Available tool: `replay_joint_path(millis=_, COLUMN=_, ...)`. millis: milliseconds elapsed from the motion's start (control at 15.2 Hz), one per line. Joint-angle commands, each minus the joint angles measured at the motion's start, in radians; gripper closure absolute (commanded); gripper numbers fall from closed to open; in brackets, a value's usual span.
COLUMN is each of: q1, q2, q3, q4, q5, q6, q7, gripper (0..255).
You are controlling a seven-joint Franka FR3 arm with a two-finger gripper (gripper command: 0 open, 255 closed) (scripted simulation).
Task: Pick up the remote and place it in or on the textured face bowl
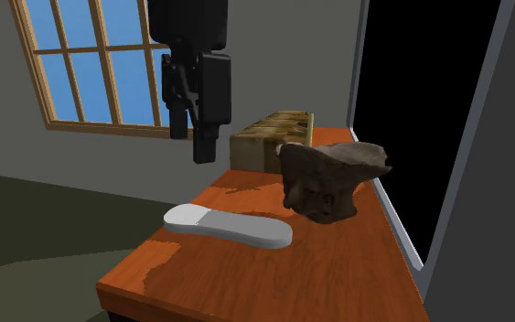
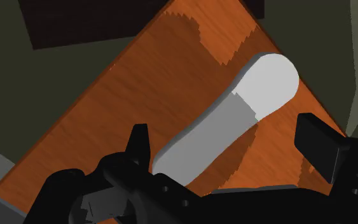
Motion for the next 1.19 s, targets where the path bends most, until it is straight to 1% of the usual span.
replay_joint_path(millis=0, q1=0.0, q2=0.0, q3=0.0, q4=0.0, q5=0.0, q6=0.0, q7=0.0, gripper=0)
replay_joint_path(millis=264, q1=-0.081, q2=0.022, q3=0.119, q4=-0.097, q5=0.058, q6=0.155, q7=0.319, gripper=0)
replay_joint_path(millis=594, q1=-0.189, q2=0.107, q3=0.271, q4=-0.168, q5=0.107, q6=0.351, q7=0.715, gripper=0)
replay_joint_path(millis=660, q1=-0.2, q2=0.117, q3=0.285, q4=-0.172, q5=0.109, q6=0.368, q7=0.751, gripper=0)
replay_joint_path(millis=1122, q1=-0.196, q2=0.142, q3=0.304, q4=-0.25, q5=0.122, q6=0.47, q7=0.749, gripper=0)
